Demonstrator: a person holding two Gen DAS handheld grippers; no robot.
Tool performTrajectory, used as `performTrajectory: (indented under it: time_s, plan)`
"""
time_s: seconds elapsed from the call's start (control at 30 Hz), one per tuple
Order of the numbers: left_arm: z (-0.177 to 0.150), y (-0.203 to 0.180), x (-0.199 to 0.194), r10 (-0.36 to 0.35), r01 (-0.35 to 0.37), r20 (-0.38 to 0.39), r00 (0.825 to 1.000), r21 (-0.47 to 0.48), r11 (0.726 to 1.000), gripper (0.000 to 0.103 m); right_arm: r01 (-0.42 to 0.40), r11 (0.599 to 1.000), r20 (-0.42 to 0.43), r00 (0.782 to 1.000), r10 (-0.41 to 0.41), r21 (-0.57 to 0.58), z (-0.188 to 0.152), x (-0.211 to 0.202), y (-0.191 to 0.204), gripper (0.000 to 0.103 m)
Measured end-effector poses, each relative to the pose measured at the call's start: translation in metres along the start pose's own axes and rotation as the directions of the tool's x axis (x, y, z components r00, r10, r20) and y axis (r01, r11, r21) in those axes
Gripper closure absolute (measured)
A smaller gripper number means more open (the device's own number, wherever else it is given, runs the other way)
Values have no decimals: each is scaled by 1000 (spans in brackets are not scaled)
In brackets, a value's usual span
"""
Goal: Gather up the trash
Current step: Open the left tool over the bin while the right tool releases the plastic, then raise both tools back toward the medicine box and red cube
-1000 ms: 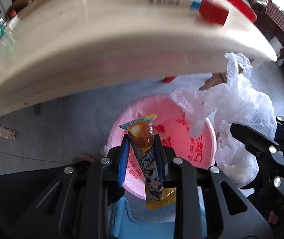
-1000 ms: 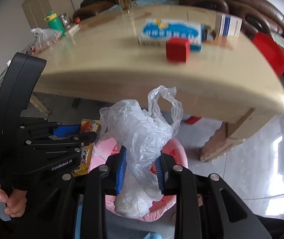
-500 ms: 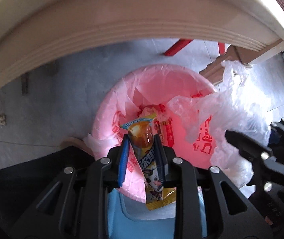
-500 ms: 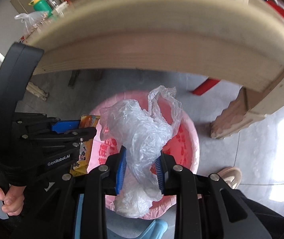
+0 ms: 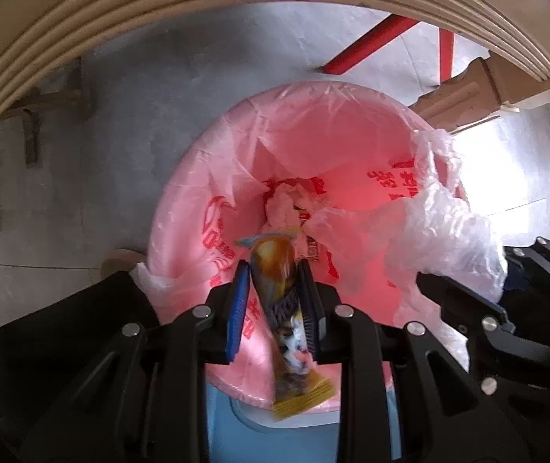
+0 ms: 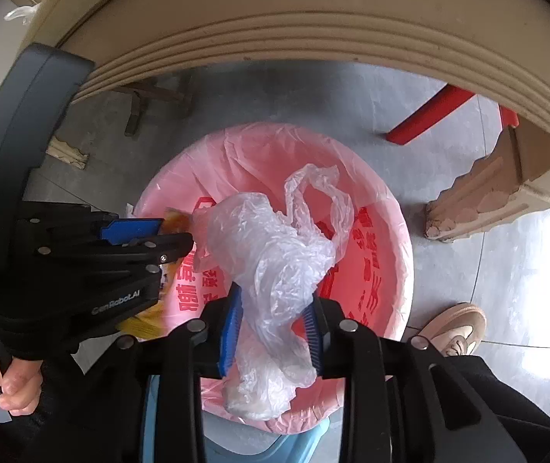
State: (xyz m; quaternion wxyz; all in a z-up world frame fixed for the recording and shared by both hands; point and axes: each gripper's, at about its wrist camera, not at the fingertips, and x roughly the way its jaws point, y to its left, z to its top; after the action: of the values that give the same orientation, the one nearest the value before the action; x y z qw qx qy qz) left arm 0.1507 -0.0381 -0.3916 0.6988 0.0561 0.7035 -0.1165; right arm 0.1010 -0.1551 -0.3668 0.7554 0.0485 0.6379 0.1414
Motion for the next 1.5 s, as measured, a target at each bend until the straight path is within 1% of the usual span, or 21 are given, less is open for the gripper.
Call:
performTrajectory:
  time_s: [0.13, 0.17, 0.2, 0.23, 0.27, 0.3, 0.33, 0.37, 0.43, 0.53, 0.67, 0.93, 1.1, 1.23, 1.33, 1.37, 1.43, 1.47, 1.5]
  plan:
    - [1, -2, 0, 22, -22, 7, 1000, 14, 1000, 78, 1, 1000, 0, 1000, -1, 2, -2, 0, 0, 73]
    - [1, -3, 1, 17, -17, 0, 1000, 16, 1000, 77, -2, 1000, 0, 1000, 2, 2, -2, 0, 1, 70]
    - [2, -3, 1, 11, -11, -8, 1000, 19, 1000, 75, -1, 1000, 0, 1000, 1, 1, -1, 0, 0, 64]
    - [1, -3, 0, 12, -12, -8, 1000, 20, 1000, 63, -1, 1000, -2, 1000, 1, 1, -1, 2, 0, 60]
    - [2, -2, -1, 28, -28, -6, 1000, 21, 999, 53, 1, 1000, -5, 1000, -1, 2, -1, 3, -1, 55]
    - [3, 0, -3, 58, -58, 6, 998, 13, 998, 49, 9, 1000, -5, 1000, -9, 4, -1, 3, -1, 49]
    - [4, 3, -4, 60, -60, 13, 998, 5, 998, 45, 12, 1000, -8, 1000, -12, 7, -1, 4, -2, 45]
    - [5, 6, -8, 46, -46, 20, 999, -8, 999, 40, 9, 1000, -7, 1000, -9, 10, -1, 5, -3, 37]
    - [5, 8, -11, 47, -46, 35, 998, -16, 999, 34, 7, 1000, -6, 1000, -7, 10, -1, 5, -3, 36]
    - [5, 7, -12, 93, -93, 54, 994, -4, 996, 32, 16, 1000, -8, 1000, -16, -1, -1, 5, 0, 36]
    - [6, 6, -15, 83, -83, 65, 994, -7, 997, 27, 10, 1000, -14, 1000, -9, 3, -1, 7, -1, 36]
    - [5, 4, -25, 74, -73, 76, 994, -18, 997, 26, -13, 999, -12, 1000, 14, 42, 1, 6, -8, 36]
    - [3, 1, -35, 100, -101, 107, 989, -1, 995, 25, -15, 999, 15, 1000, 15, 50, 2, -4, -9, 36]
    - [-5, 2, -55, 118, -120, 145, 982, 8, 993, 25, -20, 998, 64, 998, 17, 53, -2, -25, -8, 36]
    - [-17, 6, -86, 81, -83, 182, 980, 7, 996, 25, -25, 998, 126, 992, 17, 57, -7, -55, -5, 36]
    - [-21, 7, -101, 71, -73, 204, 976, 6, 997, 25, -29, 998, 151, 988, 20, 59, -8, -66, -4, 36]
    - [-25, 6, -126, 78, -87, 257, 963, 25, 996, 25, -26, 998, 214, 977, 12, 62, -11, -95, -2, 36]
    - [-26, 6, -142, 90, -106, 288, 953, 42, 993, 25, -26, 998, 253, 967, 9, 63, -13, -112, -1, 36]
    - [-26, 4, -165, 105, -139, 336, 936, 79, 987, 25, -23, 998, 296, 955, 3, 66, -14, -130, 0, 36]
